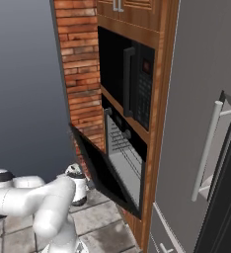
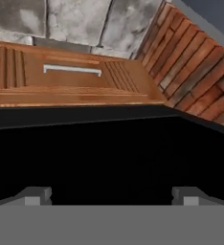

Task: Place the fish on the rack of the oven, and slide the rack back inside. Close the oven door.

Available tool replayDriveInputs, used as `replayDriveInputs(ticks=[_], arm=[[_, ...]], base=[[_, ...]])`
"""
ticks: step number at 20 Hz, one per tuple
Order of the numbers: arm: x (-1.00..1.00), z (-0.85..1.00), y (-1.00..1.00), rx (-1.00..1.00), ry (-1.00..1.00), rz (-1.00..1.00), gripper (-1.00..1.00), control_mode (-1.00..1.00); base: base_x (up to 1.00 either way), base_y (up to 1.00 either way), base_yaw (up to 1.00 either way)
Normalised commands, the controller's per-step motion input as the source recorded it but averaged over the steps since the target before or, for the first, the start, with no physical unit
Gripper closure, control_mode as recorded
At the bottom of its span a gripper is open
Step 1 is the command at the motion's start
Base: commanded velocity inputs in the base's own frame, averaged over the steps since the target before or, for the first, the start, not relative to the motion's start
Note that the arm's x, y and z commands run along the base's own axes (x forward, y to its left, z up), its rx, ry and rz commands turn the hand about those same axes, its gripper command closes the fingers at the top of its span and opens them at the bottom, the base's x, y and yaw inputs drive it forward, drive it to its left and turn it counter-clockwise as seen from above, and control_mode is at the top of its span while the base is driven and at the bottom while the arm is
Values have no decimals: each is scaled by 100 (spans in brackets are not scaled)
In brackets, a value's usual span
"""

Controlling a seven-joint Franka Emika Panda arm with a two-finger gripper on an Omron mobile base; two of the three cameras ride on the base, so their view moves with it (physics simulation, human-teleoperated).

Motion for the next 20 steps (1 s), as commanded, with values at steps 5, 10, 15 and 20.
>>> replayDriveInputs(ticks=[5,10,15,20], arm=[[10,74,-100,-4,0,-25,-100,-100],[6,74,-100,0,0,-27,-100,-100],[11,69,-100,0,0,-27,-100,-100],[18,57,-100,0,0,-24,-100,-100]], base=[[0,0,0],[0,0,0],[0,0,0],[0,0,0]])
